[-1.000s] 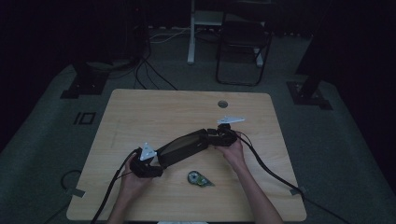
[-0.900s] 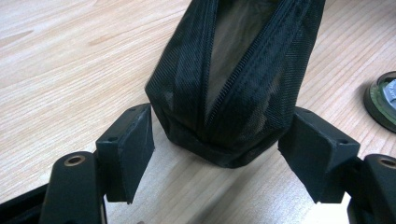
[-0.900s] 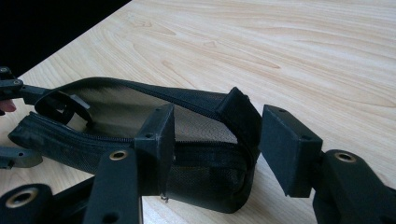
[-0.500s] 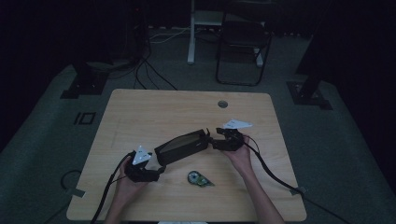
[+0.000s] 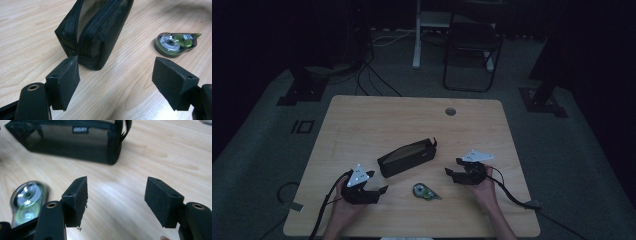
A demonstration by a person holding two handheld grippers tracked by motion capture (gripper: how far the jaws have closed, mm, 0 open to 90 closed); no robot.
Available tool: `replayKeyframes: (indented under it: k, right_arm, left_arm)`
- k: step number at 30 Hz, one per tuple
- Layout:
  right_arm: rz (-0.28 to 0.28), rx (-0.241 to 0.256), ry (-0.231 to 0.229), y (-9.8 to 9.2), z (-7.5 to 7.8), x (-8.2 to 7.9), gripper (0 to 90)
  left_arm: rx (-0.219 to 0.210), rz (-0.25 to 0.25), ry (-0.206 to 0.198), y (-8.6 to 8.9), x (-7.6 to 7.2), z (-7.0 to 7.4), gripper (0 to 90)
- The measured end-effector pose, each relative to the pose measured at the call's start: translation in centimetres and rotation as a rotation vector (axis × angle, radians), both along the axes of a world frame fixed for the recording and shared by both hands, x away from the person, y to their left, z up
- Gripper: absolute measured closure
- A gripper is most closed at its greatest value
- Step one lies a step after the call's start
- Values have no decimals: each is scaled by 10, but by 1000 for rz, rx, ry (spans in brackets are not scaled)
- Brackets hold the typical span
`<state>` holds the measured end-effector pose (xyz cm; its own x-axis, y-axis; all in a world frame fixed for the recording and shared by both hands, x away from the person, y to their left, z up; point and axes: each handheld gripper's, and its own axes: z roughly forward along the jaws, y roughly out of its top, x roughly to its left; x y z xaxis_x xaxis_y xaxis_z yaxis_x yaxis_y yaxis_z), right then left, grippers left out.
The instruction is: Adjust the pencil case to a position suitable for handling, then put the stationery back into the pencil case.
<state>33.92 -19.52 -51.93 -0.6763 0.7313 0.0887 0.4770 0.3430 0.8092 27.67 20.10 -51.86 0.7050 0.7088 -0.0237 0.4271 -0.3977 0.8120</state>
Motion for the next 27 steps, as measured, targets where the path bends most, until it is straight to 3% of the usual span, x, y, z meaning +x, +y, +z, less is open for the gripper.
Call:
replayKeyframes:
  k: [9, 17, 24, 27]
  right_arm:
    - [81, 25, -2, 15, -2, -34, 324]
    - [208, -50, -28, 40, -12, -57, 295]
    - [301, -110, -33, 59, -18, -60, 355]
    - [342, -165, -38, 66, -23, -60, 385]
  left_arm:
    - [-7, -57, -15, -9, -11, 3, 223]
    - [-2, -92, -13, -16, -13, 1, 223]
    - [14, -126, -6, -25, -15, -1, 223]
    - [23, -136, 0, -29, -14, -3, 227]
